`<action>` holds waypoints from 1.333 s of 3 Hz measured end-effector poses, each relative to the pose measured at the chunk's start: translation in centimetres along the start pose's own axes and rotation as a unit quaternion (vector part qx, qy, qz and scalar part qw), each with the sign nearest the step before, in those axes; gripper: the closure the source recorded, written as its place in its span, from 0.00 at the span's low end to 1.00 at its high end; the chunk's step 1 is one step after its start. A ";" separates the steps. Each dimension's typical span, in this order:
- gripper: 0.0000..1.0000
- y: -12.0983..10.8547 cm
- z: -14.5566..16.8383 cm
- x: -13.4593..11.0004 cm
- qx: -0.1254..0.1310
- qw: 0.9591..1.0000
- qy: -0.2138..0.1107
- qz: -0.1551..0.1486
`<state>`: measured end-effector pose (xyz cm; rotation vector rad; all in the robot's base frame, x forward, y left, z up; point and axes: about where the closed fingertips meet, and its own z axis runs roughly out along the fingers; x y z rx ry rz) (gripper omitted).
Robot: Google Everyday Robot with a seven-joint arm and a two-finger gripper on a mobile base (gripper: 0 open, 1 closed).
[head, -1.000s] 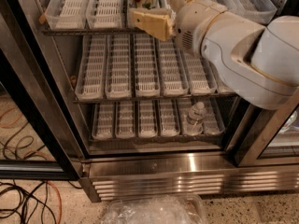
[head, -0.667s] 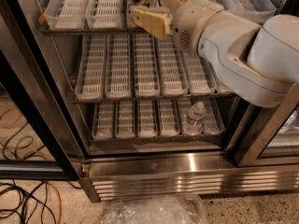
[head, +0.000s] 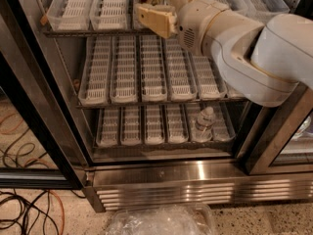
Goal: Pick 7up can from top shelf of fridge
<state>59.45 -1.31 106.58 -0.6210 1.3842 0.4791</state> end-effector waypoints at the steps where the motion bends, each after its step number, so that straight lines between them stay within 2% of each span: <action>1: 0.40 -0.7 0.7 0.1 0.001 1.000 -0.002 0.002; 2: 0.41 -1.5 1.2 0.3 0.002 1.000 -0.005 0.004; 3: 0.42 -2.6 3.6 0.2 -0.004 1.000 -0.004 0.005; 4: 0.42 -2.5 4.6 0.2 -0.007 1.000 -0.001 0.006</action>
Offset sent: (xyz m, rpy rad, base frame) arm 0.0357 -0.0133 -0.0029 0.0240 0.0044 -0.0141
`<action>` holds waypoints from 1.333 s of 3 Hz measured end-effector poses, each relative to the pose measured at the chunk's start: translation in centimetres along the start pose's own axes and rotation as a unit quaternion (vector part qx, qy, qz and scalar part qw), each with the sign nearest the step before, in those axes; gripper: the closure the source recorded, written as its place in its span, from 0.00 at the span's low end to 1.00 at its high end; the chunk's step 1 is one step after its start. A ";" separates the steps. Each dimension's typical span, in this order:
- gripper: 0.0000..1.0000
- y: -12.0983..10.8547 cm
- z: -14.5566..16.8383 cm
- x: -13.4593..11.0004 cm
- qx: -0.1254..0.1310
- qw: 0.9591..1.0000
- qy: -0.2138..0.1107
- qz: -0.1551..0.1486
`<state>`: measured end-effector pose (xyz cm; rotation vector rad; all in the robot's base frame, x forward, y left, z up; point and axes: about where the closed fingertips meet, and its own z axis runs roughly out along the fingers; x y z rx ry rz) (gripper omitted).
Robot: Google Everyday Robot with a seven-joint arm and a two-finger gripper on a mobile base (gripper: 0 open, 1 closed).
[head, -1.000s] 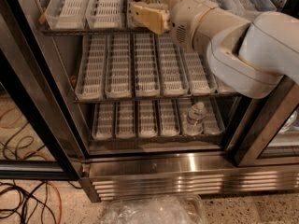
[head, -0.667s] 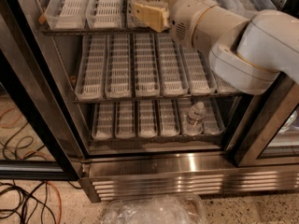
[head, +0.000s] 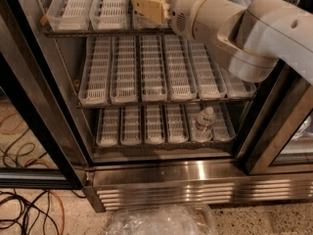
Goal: Pick 7up can from top shelf of fridge
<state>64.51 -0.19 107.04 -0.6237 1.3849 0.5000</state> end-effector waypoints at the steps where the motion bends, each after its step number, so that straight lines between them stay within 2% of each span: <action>1: 0.43 0.2 1.0 0.1 -0.004 1.000 0.004 0.003; 4: 0.45 0.5 2.5 0.4 -0.010 1.000 0.008 0.012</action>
Offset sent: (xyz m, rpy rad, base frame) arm 0.0245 0.0187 -0.0042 0.0006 0.0369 0.0176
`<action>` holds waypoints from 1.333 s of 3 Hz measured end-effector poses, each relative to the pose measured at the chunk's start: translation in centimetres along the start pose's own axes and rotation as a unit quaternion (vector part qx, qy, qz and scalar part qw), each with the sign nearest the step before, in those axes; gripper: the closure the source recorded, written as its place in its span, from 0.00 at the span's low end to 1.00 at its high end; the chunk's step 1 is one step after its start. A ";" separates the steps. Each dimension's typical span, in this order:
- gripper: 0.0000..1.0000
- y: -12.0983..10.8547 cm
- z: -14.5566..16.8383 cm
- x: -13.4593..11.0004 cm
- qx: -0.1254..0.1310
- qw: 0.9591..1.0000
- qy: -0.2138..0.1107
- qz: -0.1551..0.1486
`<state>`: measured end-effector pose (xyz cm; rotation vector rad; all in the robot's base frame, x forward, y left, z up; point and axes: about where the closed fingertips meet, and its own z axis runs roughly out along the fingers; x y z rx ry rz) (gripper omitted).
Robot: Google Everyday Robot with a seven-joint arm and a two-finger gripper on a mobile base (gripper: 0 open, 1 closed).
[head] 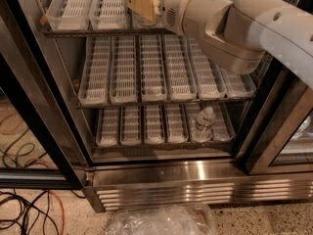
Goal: Pick 7up can from top shelf of fridge
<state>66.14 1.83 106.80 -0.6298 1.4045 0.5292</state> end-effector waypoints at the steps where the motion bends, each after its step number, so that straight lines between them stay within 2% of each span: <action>1: 0.63 0.0 0.0 0.0 0.000 1.000 0.000 0.000; 2: 0.87 0.0 0.0 0.0 0.000 1.000 0.000 0.000; 3: 1.00 0.0 0.0 0.0 0.000 1.000 0.000 0.000; 4: 1.00 0.2 -0.1 -0.5 -0.001 1.000 -0.005 -0.005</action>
Offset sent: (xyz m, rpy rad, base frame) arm 0.0000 0.0000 0.0000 0.0000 0.0000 0.0000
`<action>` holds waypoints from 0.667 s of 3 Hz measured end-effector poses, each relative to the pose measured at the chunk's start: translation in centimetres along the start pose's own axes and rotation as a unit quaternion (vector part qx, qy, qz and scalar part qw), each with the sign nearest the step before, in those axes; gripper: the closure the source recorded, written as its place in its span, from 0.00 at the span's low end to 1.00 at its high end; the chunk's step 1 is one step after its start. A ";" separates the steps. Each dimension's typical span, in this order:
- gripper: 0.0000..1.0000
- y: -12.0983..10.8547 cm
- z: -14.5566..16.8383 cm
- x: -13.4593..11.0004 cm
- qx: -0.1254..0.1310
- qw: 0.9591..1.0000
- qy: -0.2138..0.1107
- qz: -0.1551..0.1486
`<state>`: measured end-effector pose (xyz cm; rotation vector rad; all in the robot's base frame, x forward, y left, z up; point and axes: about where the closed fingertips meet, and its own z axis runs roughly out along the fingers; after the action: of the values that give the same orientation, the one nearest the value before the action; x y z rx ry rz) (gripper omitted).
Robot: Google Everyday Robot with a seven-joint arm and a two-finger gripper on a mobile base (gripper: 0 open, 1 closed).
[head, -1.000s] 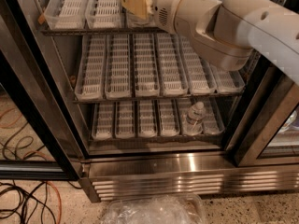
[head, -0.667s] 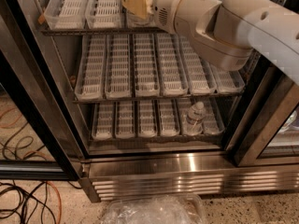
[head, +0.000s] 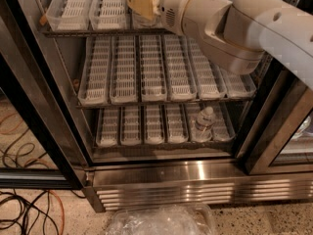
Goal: Pick 7up can from top shelf of fridge
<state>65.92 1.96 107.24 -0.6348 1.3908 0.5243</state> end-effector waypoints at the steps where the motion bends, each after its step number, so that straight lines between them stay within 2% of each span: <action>1: 1.00 0.2 -0.3 -0.5 -0.003 1.000 -0.005 -0.010; 2: 1.00 0.5 -0.7 -1.1 -0.009 1.000 -0.011 -0.022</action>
Offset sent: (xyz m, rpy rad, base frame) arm -0.0145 -0.0074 0.0103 -0.0307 -0.0668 0.0250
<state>64.92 1.86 108.22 -0.6708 1.3502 0.5078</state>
